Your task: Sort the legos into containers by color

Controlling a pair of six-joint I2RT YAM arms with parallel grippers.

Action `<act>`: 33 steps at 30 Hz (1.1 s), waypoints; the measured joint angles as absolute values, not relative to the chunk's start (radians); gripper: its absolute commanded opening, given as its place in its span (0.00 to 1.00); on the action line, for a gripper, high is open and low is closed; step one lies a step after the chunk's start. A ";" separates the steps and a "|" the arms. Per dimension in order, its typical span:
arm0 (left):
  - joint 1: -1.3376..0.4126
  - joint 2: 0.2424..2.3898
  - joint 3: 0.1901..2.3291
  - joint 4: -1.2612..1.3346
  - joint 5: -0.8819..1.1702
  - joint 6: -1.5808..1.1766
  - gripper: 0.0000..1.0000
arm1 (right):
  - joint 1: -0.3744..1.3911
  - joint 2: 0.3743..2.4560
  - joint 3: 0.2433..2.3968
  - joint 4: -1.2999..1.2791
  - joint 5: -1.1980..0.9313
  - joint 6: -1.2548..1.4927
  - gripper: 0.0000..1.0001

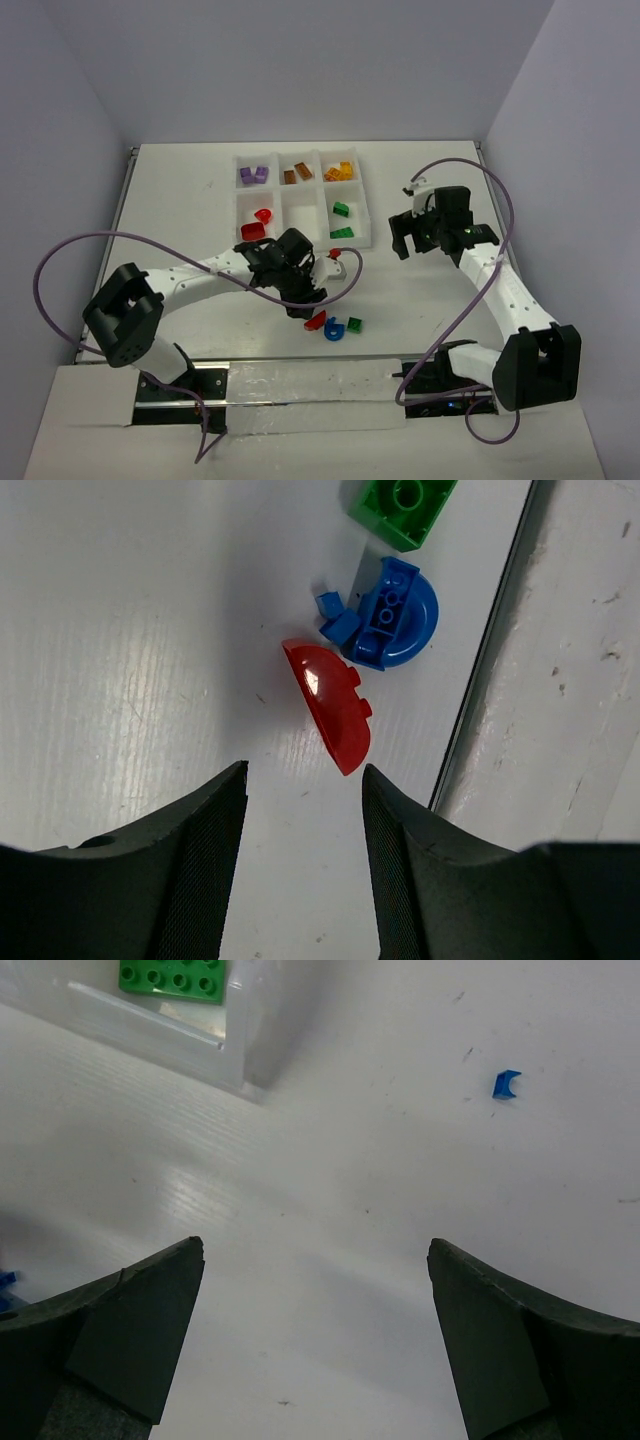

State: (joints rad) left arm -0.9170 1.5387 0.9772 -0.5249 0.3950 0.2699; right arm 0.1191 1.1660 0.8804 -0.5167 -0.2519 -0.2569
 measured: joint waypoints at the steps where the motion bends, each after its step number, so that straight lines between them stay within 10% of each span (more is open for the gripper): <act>1: -0.922 1.548 0.974 -0.519 0.388 0.262 0.57 | 0.111 1.158 0.879 -0.517 -0.253 -0.260 1.00; 7: -0.945 1.553 0.913 -0.489 0.375 0.222 0.74 | 0.064 1.133 0.879 -0.518 -0.259 -0.280 1.00; 14: -0.965 1.577 0.907 -0.463 0.394 0.204 0.70 | 0.058 1.132 0.877 -0.536 -0.301 -0.281 1.00; 33: -0.993 1.664 0.923 -0.373 0.269 0.156 0.03 | 0.058 1.058 0.824 -0.508 -0.271 -0.254 1.00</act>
